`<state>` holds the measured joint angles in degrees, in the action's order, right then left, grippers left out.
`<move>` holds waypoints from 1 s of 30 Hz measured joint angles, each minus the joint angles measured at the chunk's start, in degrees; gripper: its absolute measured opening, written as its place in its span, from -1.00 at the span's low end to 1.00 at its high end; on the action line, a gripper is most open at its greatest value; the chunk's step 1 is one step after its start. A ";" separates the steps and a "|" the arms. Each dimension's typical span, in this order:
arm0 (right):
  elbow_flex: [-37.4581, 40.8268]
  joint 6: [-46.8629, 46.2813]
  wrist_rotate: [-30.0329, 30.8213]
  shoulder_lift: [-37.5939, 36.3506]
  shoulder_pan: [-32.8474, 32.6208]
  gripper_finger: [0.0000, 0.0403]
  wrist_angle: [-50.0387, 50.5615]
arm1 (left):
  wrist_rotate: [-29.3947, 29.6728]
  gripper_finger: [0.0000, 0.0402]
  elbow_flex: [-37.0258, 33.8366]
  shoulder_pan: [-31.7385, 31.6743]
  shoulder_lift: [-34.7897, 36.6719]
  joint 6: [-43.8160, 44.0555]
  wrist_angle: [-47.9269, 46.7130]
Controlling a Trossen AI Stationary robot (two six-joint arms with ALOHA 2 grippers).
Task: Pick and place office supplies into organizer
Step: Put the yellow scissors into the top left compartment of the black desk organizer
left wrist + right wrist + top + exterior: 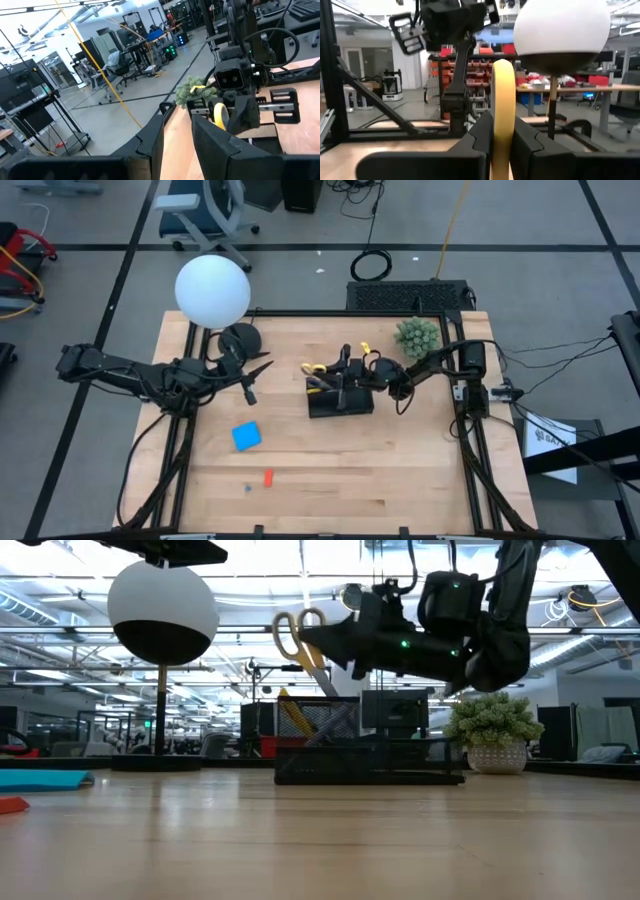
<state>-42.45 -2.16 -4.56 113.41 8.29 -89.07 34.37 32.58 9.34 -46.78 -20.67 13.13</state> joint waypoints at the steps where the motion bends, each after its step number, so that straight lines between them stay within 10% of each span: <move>1: 0.30 -0.11 0.06 0.02 0.00 -0.87 0.28 | 0.00 -0.46 0.00 0.00 0.00 0.00 0.01; 30: 0.89 0.63 4.27 -2.54 0.23 -0.55 4.15 | 0.17 -0.46 0.05 0.00 0.00 -0.09 -0.35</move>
<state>-41.56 -1.52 -0.29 110.86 8.53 -84.92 34.54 32.63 9.34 -46.78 -20.75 12.77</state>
